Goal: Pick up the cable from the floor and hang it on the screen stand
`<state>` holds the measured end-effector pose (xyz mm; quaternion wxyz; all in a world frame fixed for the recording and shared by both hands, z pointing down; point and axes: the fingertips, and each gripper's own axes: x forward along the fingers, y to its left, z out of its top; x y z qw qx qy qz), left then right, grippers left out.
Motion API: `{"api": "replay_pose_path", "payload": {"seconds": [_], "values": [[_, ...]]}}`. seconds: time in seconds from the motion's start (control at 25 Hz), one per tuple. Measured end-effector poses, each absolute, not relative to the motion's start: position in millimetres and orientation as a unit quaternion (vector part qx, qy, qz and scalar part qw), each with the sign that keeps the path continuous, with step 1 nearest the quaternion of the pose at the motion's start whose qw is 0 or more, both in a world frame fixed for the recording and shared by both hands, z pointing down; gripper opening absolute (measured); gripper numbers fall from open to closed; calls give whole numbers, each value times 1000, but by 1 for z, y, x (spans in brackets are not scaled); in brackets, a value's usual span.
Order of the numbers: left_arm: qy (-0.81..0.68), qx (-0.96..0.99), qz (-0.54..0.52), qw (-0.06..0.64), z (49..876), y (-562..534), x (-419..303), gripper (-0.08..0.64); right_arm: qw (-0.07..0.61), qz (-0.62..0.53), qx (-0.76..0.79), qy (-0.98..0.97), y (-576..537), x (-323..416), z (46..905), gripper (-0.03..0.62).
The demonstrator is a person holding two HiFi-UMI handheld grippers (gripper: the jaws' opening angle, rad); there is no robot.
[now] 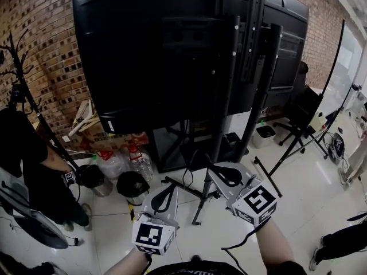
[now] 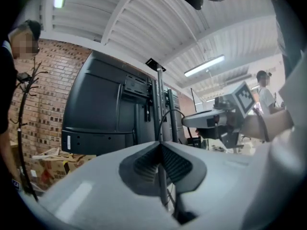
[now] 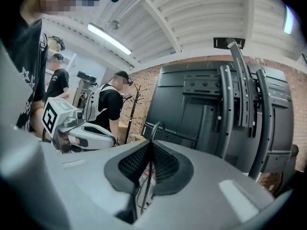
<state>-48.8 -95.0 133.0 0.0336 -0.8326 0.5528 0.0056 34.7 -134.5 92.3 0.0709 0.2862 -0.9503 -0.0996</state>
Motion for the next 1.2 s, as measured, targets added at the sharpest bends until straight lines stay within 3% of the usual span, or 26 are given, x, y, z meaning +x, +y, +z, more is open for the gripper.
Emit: {"api": "replay_pose_path", "payload": {"seconds": [0.24, 0.6, 0.88, 1.2], "values": [[557, -829, 37, 40, 95, -99, -32, 5, 32, -92, 274, -957, -130, 50, 69, 14], [545, -835, 60, 55, 52, -111, -1, 5, 41, -129, 256, -957, -135, 56, 41, 14], [527, -845, 75, 43, 34, -139, 4, 5, 1, -132, 282, -950, -157, 43, 11, 14], [497, -862, 91, 45, 0, -187, -14, 5, 13, -154, 305, -940, -204, 23, -28, 15]]}}
